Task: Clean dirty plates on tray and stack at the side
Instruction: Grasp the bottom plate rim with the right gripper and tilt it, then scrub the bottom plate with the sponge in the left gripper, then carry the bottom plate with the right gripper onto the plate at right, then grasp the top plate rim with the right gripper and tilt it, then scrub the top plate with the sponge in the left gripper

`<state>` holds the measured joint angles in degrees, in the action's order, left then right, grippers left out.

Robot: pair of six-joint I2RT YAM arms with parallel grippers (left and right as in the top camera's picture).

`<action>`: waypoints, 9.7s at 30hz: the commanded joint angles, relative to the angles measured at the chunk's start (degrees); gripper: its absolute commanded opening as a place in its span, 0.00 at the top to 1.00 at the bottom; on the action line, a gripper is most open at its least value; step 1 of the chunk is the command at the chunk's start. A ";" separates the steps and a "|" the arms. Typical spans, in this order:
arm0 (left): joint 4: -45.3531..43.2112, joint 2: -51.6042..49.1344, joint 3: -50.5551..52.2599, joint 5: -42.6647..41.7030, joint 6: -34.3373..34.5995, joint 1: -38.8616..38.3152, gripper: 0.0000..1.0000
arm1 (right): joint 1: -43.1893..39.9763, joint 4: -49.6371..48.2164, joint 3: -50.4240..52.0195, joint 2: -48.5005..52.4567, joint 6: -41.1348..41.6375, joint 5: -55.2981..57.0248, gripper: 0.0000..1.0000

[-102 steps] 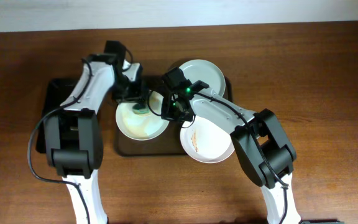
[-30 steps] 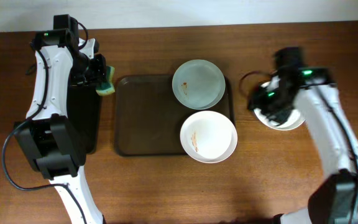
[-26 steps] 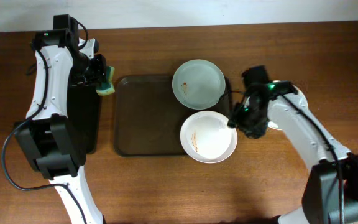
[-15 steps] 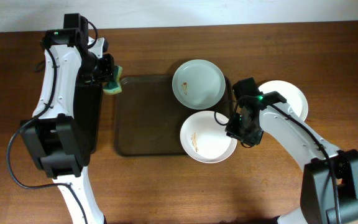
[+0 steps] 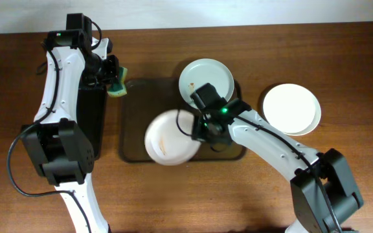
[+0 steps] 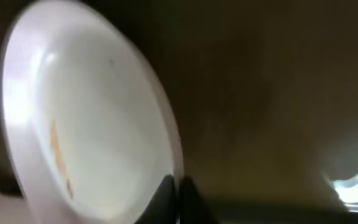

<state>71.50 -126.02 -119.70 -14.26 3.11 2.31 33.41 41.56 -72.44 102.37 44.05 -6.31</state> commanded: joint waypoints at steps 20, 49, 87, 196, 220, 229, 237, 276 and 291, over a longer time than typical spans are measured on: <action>0.68 0.33 5.42 0.31 0.70 -1.16 0.99 | -0.61 -18.47 -1.27 14.29 4.92 -7.67 0.78; -20.90 0.35 30.84 2.25 -8.90 -11.89 0.99 | -0.98 -19.54 -1.27 15.12 7.41 -8.74 0.93; -11.76 0.35 30.51 6.75 -6.95 -13.40 0.99 | -0.98 -19.56 -1.27 15.15 6.99 -8.76 0.93; -6.27 0.35 4.37 -13.73 -9.86 -1.14 0.99 | -11.72 16.94 -31.56 16.04 -36.11 -4.37 0.38; -6.27 0.35 4.37 -13.73 -9.86 -1.14 0.99 | -11.85 20.02 -24.30 25.75 -17.07 -4.09 0.96; -6.23 0.35 4.37 -13.73 -9.86 -1.14 0.99 | -12.81 12.55 -24.30 25.77 -11.30 -14.84 0.96; -3.67 0.35 4.50 -12.85 -9.88 -1.14 0.99 | -9.79 1.36 -24.28 27.98 -5.57 -10.84 0.79; -26.01 -13.05 10.67 -2.25 -2.43 -10.64 0.99 | -8.66 3.45 -24.24 28.52 -5.88 -12.52 0.96; 8.07 -13.05 9.92 -2.12 -14.71 -12.11 0.99 | -8.66 3.13 -24.24 28.52 -5.90 -12.50 0.96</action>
<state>77.84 -136.29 -111.79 -10.20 -3.73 -9.15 25.50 44.62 -96.95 129.51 36.77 -21.10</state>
